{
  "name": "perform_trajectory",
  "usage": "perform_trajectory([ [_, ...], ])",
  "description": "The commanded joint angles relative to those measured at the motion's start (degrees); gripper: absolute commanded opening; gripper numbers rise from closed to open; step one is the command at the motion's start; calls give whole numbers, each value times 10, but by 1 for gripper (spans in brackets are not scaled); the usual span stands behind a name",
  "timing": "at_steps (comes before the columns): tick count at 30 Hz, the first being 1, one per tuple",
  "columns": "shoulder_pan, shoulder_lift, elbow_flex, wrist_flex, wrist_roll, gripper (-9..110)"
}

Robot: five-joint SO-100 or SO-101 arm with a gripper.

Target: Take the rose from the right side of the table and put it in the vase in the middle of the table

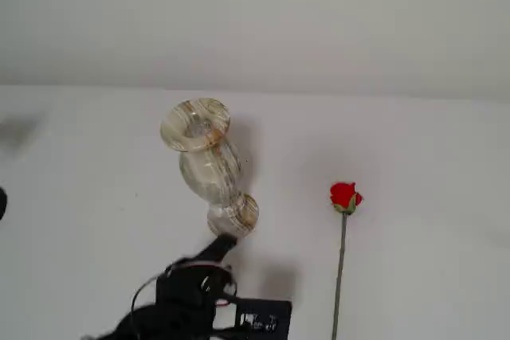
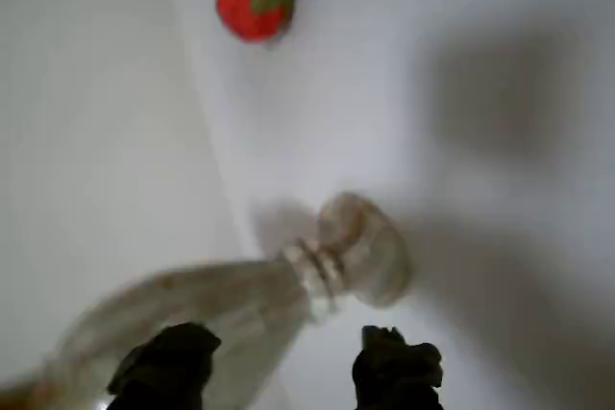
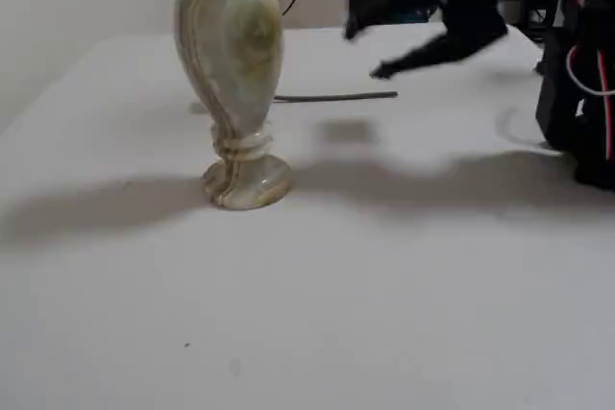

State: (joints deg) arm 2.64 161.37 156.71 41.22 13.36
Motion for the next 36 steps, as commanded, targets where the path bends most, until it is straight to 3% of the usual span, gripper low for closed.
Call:
perform_trajectory([
  [1,26,-260,-225,-27,96,28],
  [7,47,-498,-465,64,205,30],
  [15,92,-709,-630,94,303,29],
  [21,104,-828,-739,120,330,29],
  [29,111,-1044,-1044,261,347,26],
  [33,123,-1177,-1261,364,352,26],
  [36,134,-1380,-1617,491,356,25],
])
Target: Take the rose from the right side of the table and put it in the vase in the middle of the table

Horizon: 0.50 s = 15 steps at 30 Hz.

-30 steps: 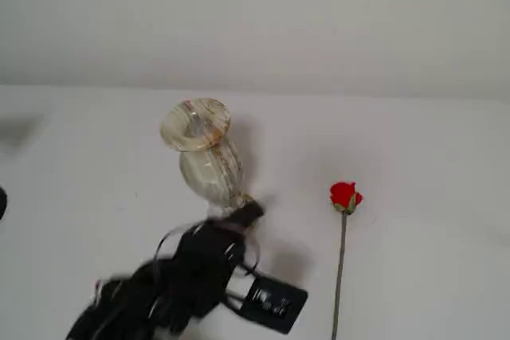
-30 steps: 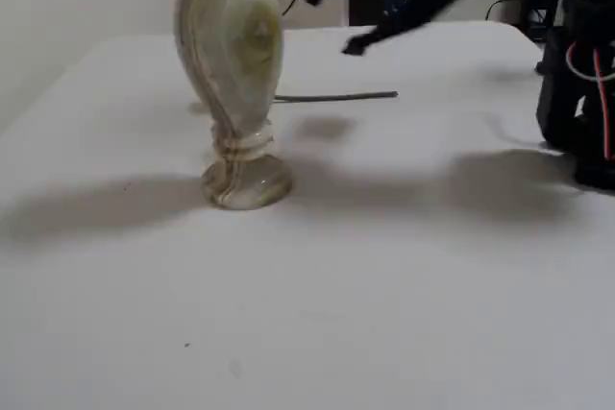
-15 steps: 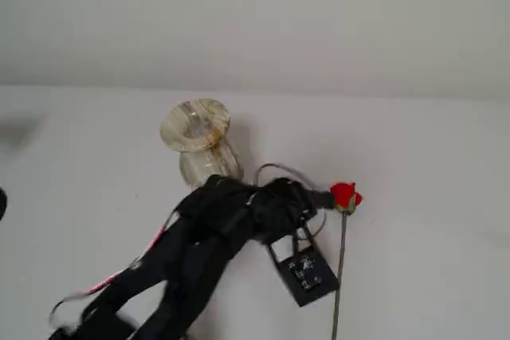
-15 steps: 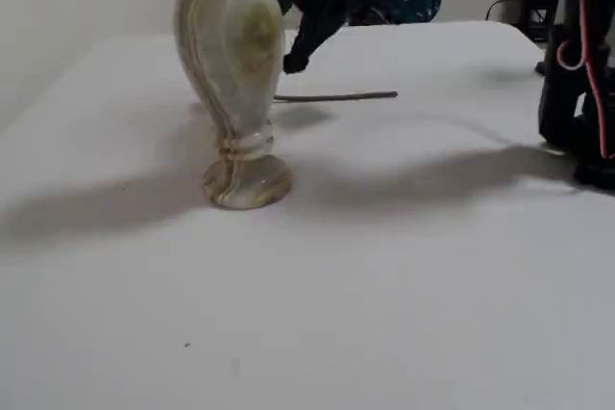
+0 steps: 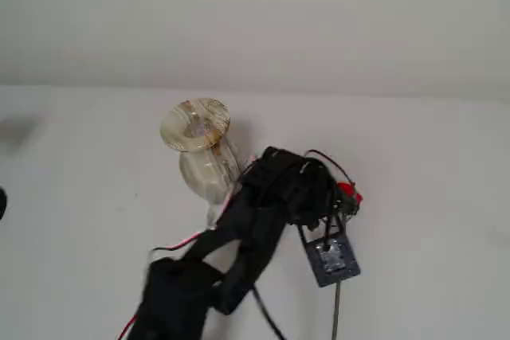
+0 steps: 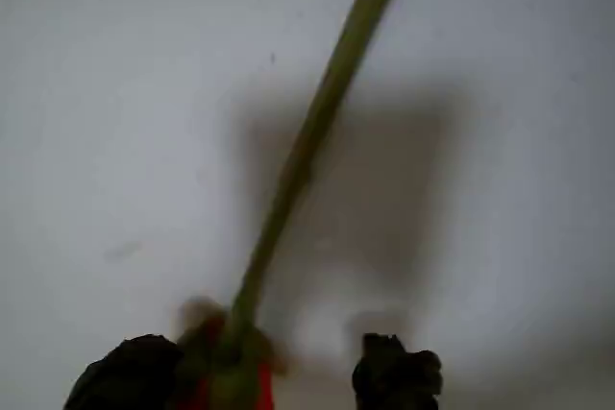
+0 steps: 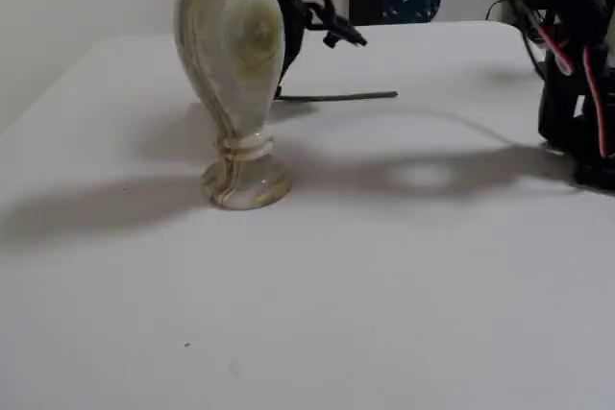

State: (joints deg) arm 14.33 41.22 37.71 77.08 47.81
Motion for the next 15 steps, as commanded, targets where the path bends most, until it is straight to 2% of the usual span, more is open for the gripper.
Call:
perform_trajectory([
  [1,18,-213,-484,144,10,25],
  [15,3,-276,-453,125,23,21],
])
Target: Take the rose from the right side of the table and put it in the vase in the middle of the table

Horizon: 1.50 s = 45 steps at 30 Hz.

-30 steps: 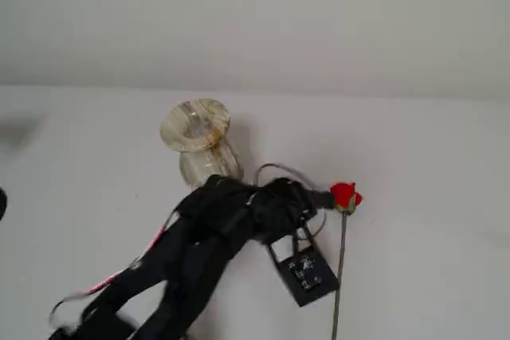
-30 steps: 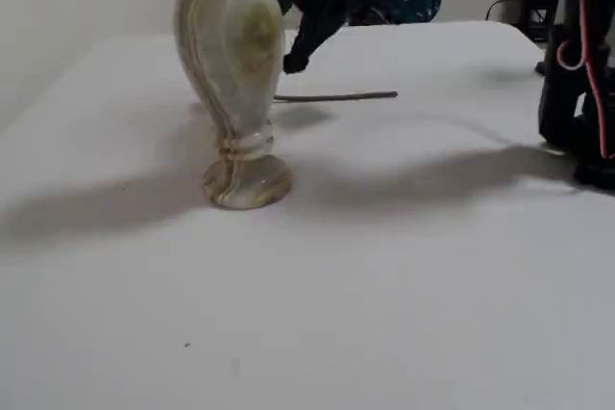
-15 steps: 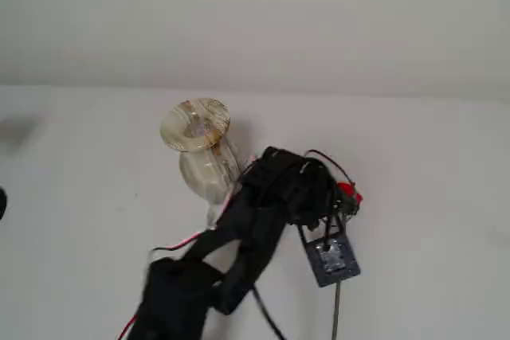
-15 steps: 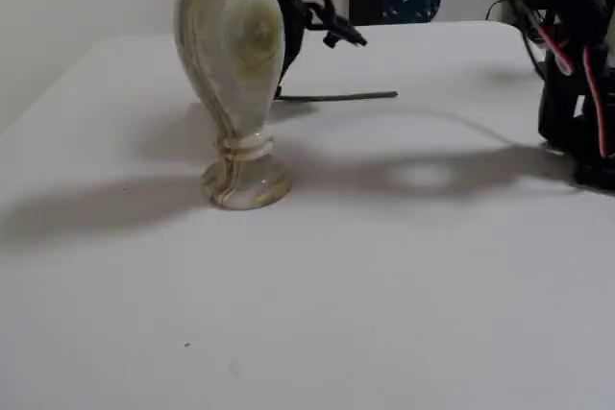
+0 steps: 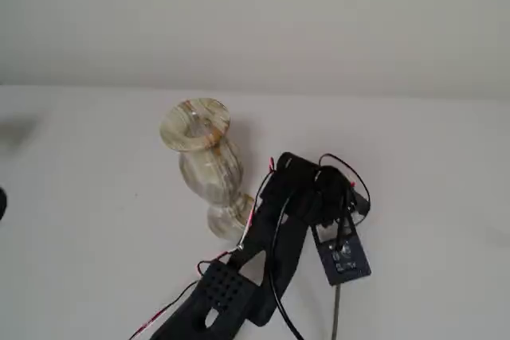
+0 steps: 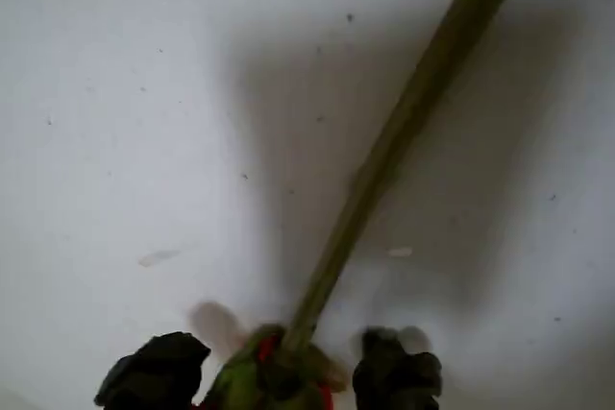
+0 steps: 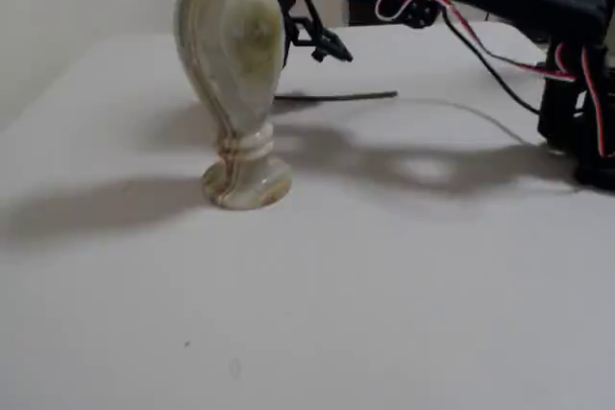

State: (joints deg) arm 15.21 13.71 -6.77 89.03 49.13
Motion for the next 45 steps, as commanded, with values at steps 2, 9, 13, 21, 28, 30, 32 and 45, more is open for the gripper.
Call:
perform_trajectory([
  [2,-4,-1,-8,15,10,21],
  [9,-1,-1,-8,26,-18,6],
  [13,-4,0,-8,41,-46,0],
  [21,-9,51,-26,63,-93,0],
  [28,14,201,-63,71,-72,0],
  [30,22,246,-63,63,-52,0],
  [32,27,288,-63,57,-25,0],
  [45,-32,512,-63,-106,65,0],
])
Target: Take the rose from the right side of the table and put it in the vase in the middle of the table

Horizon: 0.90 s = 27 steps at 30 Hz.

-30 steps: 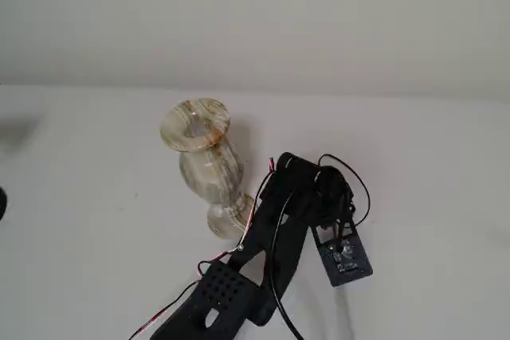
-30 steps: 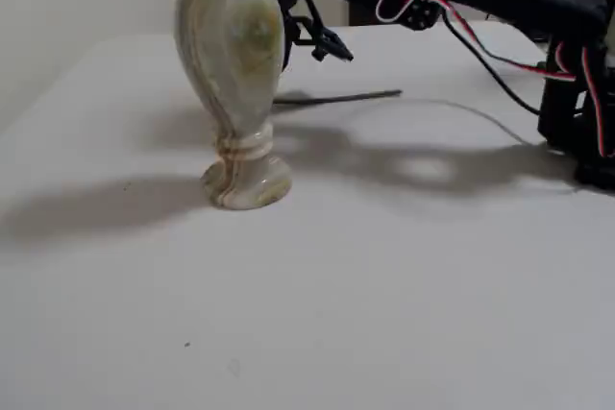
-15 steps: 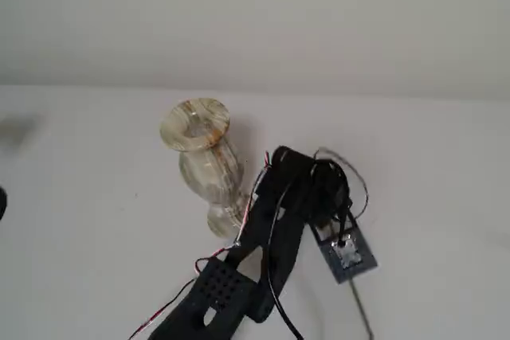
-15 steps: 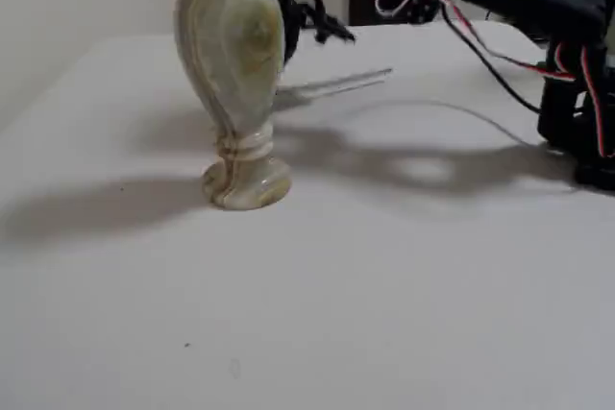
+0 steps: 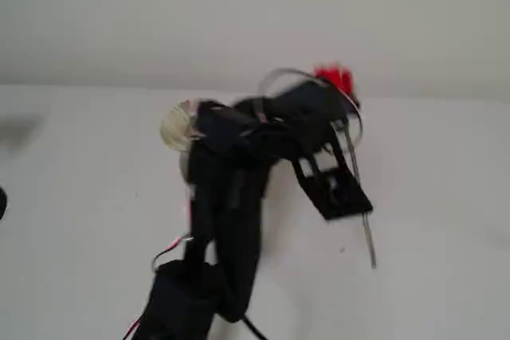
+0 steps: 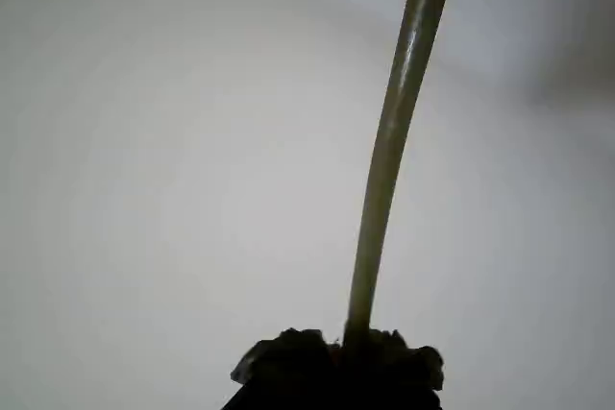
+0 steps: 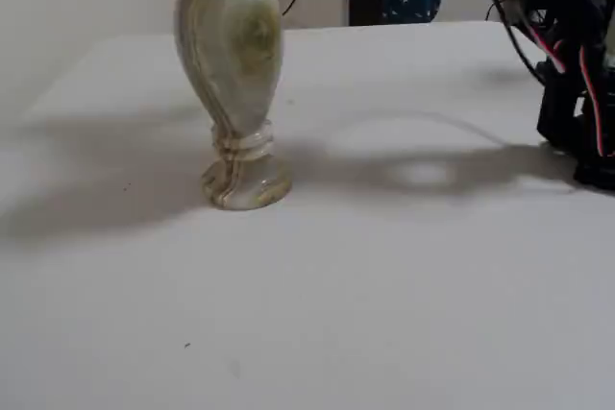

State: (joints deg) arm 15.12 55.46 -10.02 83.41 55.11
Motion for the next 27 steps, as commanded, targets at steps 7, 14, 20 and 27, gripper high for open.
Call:
perform_trajectory([
  [7,-111,114,-31,-115,-9,0],
  [14,-187,142,-32,-130,17,0],
  [20,-262,184,-32,-181,40,0],
  [27,-360,222,-31,-181,54,0],
])
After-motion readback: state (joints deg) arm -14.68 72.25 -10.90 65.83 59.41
